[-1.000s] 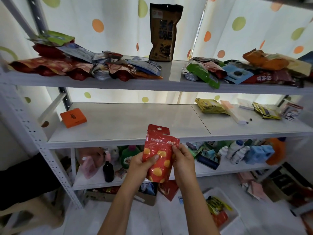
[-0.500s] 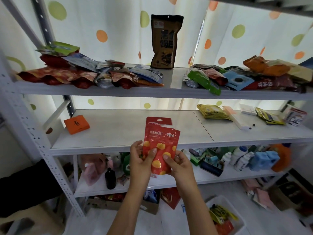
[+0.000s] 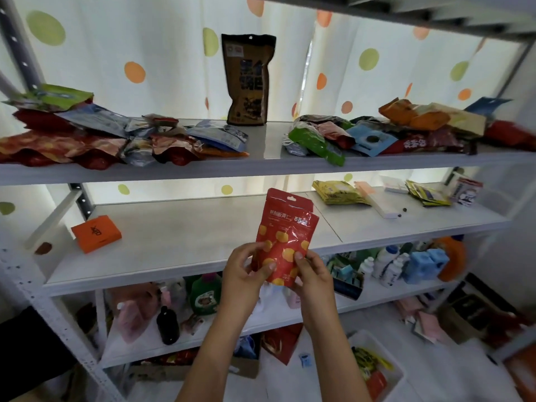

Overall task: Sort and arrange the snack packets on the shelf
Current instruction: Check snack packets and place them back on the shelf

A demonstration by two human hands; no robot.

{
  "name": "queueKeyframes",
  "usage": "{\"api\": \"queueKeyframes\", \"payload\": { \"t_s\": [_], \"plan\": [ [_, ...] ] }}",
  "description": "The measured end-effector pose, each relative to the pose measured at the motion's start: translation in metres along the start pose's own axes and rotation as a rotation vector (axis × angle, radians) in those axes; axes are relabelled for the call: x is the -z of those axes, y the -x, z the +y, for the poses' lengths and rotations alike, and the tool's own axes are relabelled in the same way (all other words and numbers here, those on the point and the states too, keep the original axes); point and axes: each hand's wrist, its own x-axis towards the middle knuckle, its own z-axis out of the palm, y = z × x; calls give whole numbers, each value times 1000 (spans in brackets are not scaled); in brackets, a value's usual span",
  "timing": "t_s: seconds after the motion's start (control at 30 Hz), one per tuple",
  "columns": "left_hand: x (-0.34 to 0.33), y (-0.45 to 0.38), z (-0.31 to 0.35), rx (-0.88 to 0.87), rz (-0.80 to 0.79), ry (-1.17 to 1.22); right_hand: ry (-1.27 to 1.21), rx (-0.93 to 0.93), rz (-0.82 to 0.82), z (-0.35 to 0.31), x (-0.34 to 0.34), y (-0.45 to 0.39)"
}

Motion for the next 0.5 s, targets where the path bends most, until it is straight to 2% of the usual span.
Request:
{"api": "queueKeyframes", "payload": {
  "t_s": [0.1,0.3,0.5],
  "plan": [
    [-24,-3,-4,69,-30,17,-9,12,58,-5,22,-7],
    [-92,-1,-31,202,-227,54,41,9,233,-3,87,-21],
    [-168,-3,-49,251,-431,46,45,-35,438,-9,164,-39]
  ]
}}
